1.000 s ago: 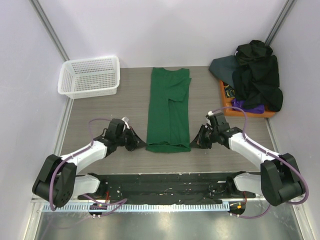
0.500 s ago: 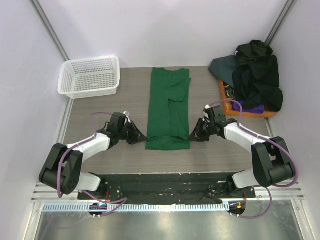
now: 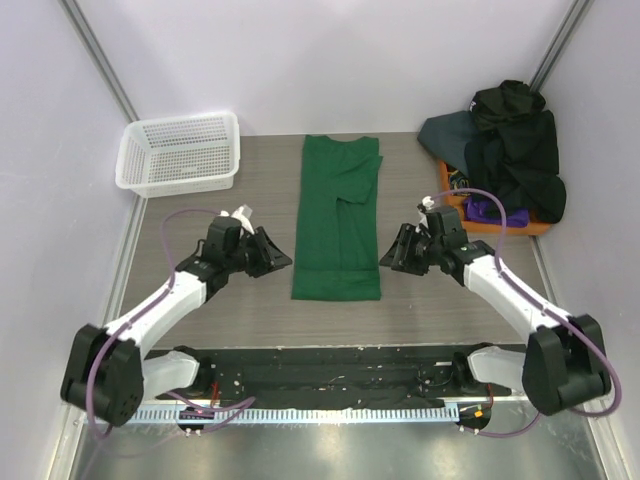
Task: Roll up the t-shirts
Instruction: Roll the T-shirt to the center of the board.
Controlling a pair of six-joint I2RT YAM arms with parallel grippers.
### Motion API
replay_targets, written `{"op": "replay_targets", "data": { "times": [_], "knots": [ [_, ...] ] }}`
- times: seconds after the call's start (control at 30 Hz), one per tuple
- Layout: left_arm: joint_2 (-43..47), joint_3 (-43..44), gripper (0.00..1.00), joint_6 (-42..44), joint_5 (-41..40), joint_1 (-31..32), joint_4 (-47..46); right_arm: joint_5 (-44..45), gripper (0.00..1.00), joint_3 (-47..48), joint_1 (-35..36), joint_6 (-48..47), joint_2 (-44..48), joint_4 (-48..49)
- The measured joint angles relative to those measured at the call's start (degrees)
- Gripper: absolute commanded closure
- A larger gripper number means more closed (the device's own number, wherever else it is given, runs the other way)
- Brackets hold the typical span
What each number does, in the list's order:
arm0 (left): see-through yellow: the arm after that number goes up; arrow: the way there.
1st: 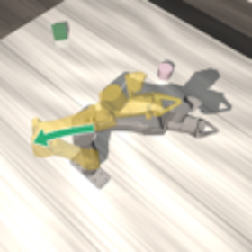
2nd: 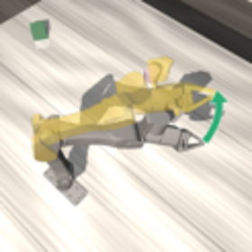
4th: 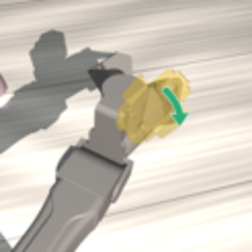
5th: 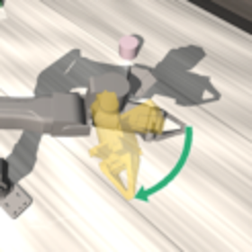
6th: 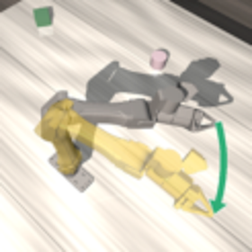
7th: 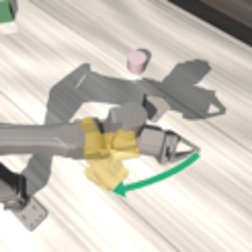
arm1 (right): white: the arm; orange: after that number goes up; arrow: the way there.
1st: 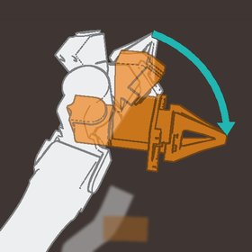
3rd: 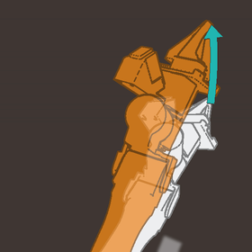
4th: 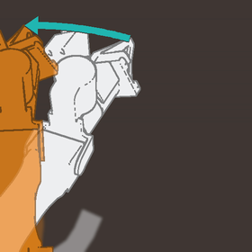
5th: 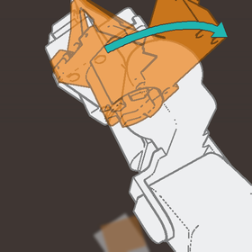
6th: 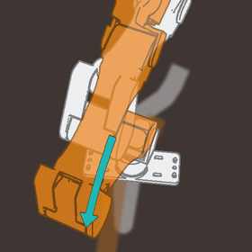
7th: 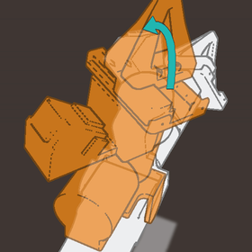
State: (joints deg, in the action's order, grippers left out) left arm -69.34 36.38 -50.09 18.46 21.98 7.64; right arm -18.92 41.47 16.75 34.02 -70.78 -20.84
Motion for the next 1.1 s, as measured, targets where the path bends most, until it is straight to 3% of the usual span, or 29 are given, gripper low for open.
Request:
{"op": "replay_targets", "data": {
  "times": [0.13, 0.17, 0.3, 0.53, 0.7, 0.93, 1.1],
  "knots": [
    [7.06, -0.22, 0.85, 1.22, -0.22, 0.90, 0.63, -0.20, 0.97, -0.28, 0.66, -2.14, 6.10, -0.59],
    [7.65, -0.50, 0.88, 1.31, -0.13, 1.40, 0.31, -1.31, 0.99, -1.18, 1.07, -2.10, 7.41, 0.72],
    [4.94, -2.23, 0.91, 1.03, 0.42, 5.77, -1.84, -4.68, 0.99, -4.61, 5.27, -0.39, 5.68, 6.03],
    [-4.33, -1.14, 0.90, -0.04, 0.61, 14.43, -5.29, -8.11, 0.99, -6.38, 14.08, 5.99, -5.99, 18.84],
    [-10.19, 1.90, 0.83, -0.46, 0.66, 15.96, -8.74, -8.44, 0.99, -6.43, 14.25, 8.17, -11.15, 25.09],
    [-21.46, 9.22, 0.85, 1.46, -1.25, 15.85, -8.17, -7.21, 0.99, -5.84, 12.37, 7.39, -16.61, 26.36],
    [-26.27, 9.88, 0.85, 2.32, -5.22, 15.06, -6.62, -4.04, 0.99, -5.38, 9.29, 5.49, -19.12, 25.11]
  ]
}}
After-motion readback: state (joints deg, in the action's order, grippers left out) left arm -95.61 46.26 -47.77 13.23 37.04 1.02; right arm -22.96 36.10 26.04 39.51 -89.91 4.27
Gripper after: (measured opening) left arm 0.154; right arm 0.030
